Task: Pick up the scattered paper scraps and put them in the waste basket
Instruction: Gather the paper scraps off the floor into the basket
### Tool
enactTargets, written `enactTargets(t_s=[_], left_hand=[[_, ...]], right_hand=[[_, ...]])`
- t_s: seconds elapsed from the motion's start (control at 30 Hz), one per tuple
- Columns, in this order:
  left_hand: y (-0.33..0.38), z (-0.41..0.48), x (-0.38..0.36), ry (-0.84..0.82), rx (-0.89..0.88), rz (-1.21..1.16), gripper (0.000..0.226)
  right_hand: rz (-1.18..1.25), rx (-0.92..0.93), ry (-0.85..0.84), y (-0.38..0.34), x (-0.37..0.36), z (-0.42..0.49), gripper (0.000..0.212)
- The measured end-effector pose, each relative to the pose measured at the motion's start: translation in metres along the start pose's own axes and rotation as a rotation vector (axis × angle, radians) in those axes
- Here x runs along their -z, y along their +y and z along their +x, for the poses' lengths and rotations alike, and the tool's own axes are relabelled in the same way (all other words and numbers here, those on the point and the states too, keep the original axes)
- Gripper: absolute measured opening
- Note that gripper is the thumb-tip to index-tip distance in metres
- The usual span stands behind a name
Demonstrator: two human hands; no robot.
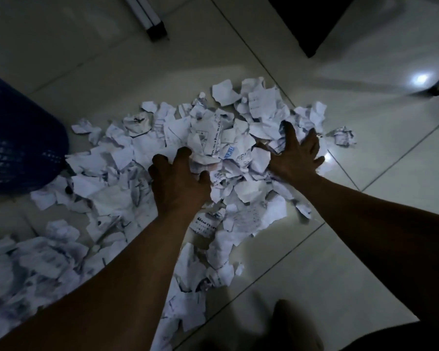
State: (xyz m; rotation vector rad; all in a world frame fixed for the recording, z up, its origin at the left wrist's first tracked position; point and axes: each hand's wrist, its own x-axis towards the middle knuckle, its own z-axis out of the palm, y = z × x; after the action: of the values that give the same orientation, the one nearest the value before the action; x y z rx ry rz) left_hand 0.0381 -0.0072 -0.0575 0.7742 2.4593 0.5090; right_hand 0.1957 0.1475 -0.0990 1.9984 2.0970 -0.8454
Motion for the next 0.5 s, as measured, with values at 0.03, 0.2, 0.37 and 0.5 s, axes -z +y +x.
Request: enactTargets(t_s=[0.03,0.2,0.37,0.5], left_hand=[[-0.001,0.001,0.0,-0.003,0.016,-0.004,0.059],[-0.004,0.012,0.005,-0.079,0.091,0.002,0.082],[-0.005,0.018,0.009,-0.203,0.126,-0.014,0.099],[-0.004,0.016,0.01,-0.222,0.14,-0.043,0.103]], right_hand=[[-0.022,0.041,0.018,-0.004,-0.005,-0.003,0.091],[-0.137,0.342,0.041,-0.013,-0.024,-0.019,0.082],[-0.012,0.407,0.213,-0.017,-0.012,-0.021,0.072],[0.029,0.22,0.383,-0.006,0.006,-0.006,0.069]])
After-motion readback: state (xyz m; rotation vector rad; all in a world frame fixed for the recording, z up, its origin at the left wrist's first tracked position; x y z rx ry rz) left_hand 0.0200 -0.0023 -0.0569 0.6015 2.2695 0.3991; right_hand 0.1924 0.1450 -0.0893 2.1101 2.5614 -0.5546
